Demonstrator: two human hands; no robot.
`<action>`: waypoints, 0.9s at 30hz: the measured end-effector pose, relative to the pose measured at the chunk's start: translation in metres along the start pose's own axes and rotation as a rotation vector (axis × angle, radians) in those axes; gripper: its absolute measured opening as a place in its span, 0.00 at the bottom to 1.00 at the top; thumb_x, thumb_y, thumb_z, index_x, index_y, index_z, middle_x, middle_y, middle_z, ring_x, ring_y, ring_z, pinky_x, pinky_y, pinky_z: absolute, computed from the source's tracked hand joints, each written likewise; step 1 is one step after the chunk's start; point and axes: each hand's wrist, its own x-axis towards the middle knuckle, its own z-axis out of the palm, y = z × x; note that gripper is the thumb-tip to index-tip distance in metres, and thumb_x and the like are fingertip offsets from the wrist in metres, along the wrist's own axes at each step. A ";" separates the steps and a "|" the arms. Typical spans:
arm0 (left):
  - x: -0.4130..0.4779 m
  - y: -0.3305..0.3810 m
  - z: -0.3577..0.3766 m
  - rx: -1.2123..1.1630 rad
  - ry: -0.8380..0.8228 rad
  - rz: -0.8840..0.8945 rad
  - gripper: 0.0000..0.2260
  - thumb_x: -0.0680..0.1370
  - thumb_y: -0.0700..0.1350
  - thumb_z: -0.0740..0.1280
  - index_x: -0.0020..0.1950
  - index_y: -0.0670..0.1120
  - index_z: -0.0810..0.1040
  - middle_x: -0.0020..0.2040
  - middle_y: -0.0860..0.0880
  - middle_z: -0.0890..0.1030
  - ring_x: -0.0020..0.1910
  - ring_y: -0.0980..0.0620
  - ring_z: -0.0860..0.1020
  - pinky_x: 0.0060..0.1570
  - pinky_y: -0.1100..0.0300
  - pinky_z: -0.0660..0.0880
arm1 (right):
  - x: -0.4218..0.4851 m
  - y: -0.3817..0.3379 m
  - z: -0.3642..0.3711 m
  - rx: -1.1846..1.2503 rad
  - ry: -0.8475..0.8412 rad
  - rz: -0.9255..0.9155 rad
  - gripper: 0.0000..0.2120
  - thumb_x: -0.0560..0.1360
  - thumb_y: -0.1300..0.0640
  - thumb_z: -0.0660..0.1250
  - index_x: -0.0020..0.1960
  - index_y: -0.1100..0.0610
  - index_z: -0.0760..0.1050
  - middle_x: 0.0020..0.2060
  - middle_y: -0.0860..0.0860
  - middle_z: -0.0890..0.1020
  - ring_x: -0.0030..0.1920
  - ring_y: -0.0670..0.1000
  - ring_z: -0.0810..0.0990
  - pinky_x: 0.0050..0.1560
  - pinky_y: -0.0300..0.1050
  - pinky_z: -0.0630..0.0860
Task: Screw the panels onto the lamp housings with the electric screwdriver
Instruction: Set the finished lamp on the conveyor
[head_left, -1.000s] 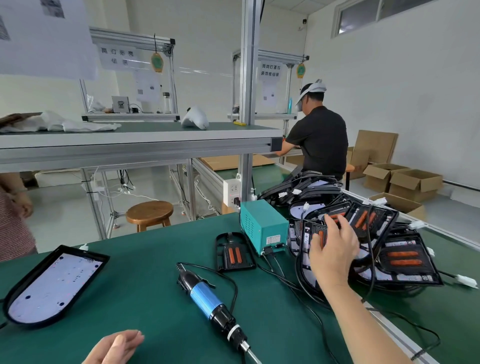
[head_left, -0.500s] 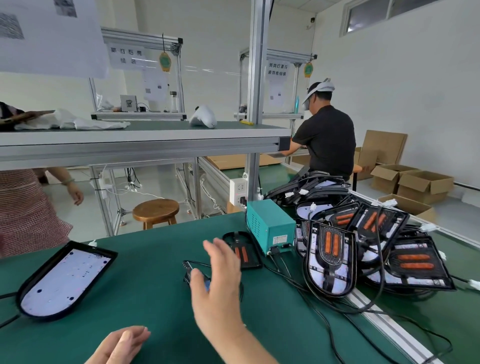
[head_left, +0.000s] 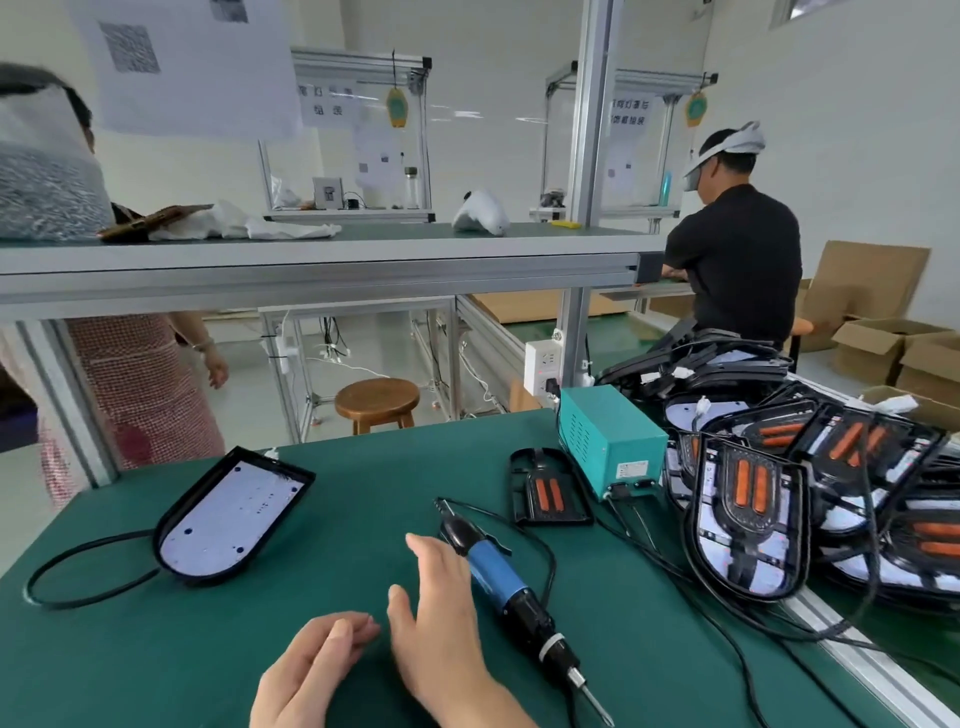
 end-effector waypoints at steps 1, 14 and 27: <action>-0.001 0.002 -0.001 0.024 -0.014 0.001 0.16 0.83 0.37 0.61 0.45 0.48 0.86 0.47 0.43 0.87 0.54 0.47 0.84 0.61 0.46 0.77 | 0.001 0.003 0.001 0.002 -0.026 0.021 0.24 0.82 0.54 0.60 0.78 0.52 0.61 0.72 0.45 0.66 0.74 0.45 0.60 0.73 0.34 0.55; 0.044 0.007 -0.018 1.152 0.265 0.097 0.20 0.76 0.50 0.71 0.67 0.47 0.79 0.78 0.38 0.60 0.80 0.39 0.49 0.77 0.46 0.50 | 0.006 0.015 0.009 -0.033 -0.091 0.004 0.11 0.81 0.55 0.62 0.62 0.49 0.76 0.59 0.39 0.73 0.64 0.41 0.68 0.67 0.34 0.65; 0.138 0.012 -0.126 1.250 0.426 -0.344 0.39 0.79 0.67 0.55 0.81 0.54 0.39 0.72 0.42 0.73 0.79 0.40 0.56 0.75 0.41 0.51 | 0.008 0.017 0.012 -0.007 -0.073 -0.016 0.10 0.80 0.55 0.63 0.59 0.49 0.78 0.57 0.39 0.74 0.61 0.41 0.70 0.66 0.37 0.66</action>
